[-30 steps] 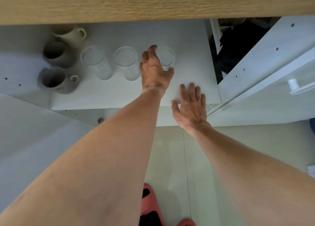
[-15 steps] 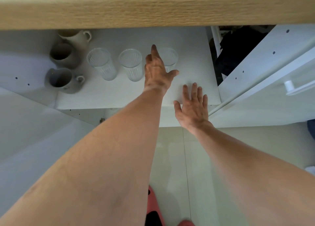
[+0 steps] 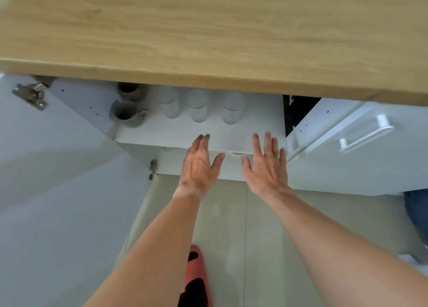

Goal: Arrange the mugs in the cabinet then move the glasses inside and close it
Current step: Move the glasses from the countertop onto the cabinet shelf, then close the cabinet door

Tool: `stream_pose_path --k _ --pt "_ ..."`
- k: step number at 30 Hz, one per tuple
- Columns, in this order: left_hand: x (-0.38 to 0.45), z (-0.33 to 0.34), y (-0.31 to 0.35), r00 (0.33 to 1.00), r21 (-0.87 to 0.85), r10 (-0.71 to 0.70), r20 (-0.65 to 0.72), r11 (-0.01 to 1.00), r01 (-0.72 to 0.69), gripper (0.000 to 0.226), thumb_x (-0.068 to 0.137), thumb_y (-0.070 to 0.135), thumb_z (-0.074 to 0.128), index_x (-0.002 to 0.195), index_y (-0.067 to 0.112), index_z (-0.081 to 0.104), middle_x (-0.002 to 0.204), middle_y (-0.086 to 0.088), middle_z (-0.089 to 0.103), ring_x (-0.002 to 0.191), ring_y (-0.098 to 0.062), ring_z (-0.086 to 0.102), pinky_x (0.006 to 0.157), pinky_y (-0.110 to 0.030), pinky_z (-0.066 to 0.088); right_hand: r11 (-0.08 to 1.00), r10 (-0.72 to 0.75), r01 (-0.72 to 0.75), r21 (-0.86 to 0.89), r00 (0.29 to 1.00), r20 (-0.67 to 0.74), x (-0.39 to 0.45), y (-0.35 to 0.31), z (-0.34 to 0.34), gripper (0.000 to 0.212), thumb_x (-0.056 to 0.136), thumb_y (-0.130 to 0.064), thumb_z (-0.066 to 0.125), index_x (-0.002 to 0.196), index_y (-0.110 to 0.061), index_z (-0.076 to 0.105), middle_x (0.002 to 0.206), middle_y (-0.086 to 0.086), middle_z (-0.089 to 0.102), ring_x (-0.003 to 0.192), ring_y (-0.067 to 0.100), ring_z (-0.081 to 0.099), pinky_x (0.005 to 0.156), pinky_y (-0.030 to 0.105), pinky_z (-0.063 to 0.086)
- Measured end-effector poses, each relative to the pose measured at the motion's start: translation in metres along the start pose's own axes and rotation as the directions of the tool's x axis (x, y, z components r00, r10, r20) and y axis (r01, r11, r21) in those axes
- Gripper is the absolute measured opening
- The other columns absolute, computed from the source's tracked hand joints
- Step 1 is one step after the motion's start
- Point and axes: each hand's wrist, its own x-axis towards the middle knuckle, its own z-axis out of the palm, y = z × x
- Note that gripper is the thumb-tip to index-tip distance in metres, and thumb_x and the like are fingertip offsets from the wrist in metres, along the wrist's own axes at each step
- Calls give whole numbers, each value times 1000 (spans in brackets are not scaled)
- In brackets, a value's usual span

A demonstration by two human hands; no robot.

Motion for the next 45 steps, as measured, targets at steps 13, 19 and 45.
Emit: stream_pose_path --k 13,19,45 --pt "-240 -106 -70 865 105 -424 -268 880 464 59 101 39 39 152 13 25 161 -10 17 148 -26 17 120 -36 14 930 -367 362 60 914 172 -174 -119 -43 68 103 -46 29 158 -17 2 165 14 -7 152 29 -3 121 45 -1" --pt "-337 -171 -127 713 102 -544 -442 760 642 55 96 31 51 145 9 41 154 -16 34 141 -32 33 116 -43 26 789 -615 595 155 764 197 -244 -217 -46 68 102 -43 33 158 -16 6 165 16 -1 152 30 0 121 45 0" --pt "-434 -253 -196 659 255 -436 -613 680 688 58 88 39 60 143 32 44 105 -12 54 93 -35 52 86 -49 37 726 -685 672 143 692 227 -353 -312 -50 67 102 -44 33 158 -19 4 166 13 -3 152 28 0 121 44 1"
